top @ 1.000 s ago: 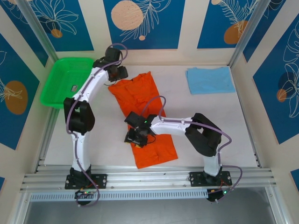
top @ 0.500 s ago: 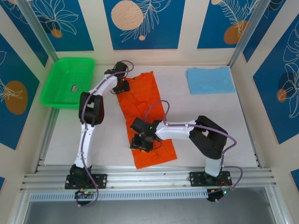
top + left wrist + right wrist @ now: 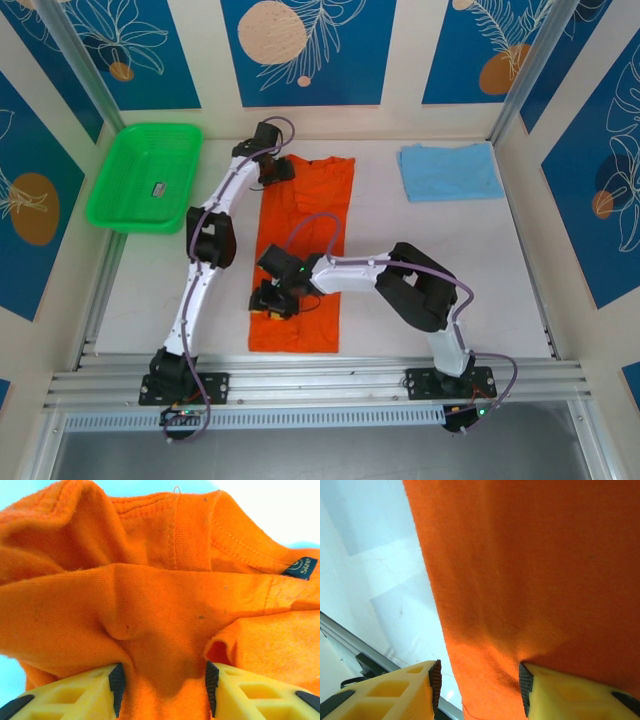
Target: Fold and stack the t-shirts
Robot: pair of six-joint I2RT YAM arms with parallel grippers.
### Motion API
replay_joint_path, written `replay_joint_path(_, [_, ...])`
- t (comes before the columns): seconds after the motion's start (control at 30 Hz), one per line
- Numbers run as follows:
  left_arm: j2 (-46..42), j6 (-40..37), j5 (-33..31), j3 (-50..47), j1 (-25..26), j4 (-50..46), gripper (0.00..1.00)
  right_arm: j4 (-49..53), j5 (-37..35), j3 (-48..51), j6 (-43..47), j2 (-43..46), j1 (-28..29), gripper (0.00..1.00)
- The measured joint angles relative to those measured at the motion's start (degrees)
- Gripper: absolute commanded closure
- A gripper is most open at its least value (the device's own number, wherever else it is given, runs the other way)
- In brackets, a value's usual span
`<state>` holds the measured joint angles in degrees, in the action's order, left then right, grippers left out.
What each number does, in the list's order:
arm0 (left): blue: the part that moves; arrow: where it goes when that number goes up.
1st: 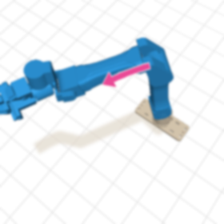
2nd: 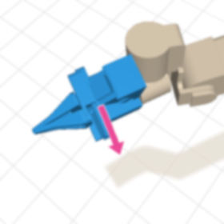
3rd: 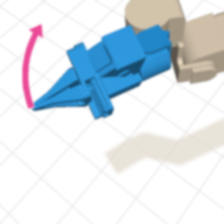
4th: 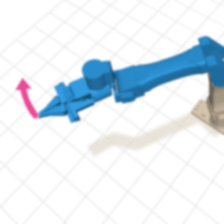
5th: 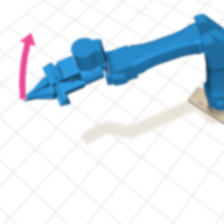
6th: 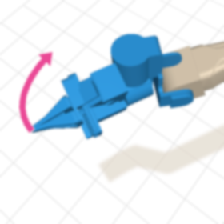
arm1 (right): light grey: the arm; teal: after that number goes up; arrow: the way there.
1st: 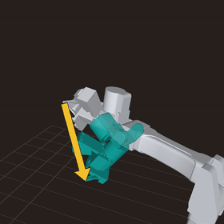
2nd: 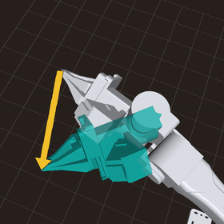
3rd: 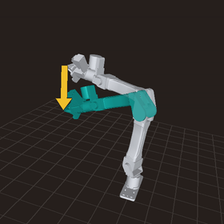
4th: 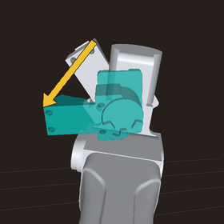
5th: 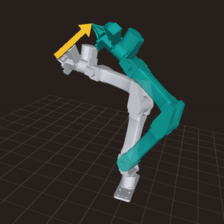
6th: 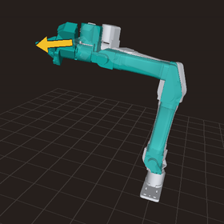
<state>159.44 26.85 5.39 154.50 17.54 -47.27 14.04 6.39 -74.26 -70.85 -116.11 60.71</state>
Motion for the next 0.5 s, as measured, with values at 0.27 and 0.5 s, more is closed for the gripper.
replay_joint_path(0.27, [-1.5,-0.2,2.1,0.8,0.5,-1.3,0.07,4.0,-4.6,-4.8,2.6,-1.0,0.6,0.34])
replay_joint_path(0.5, [-18.1,-0.2,1.1,-5.9,0.9,-4.6,0.00,9.6,-13.3,-4.0,6.3,9.6,4.4,0.32])
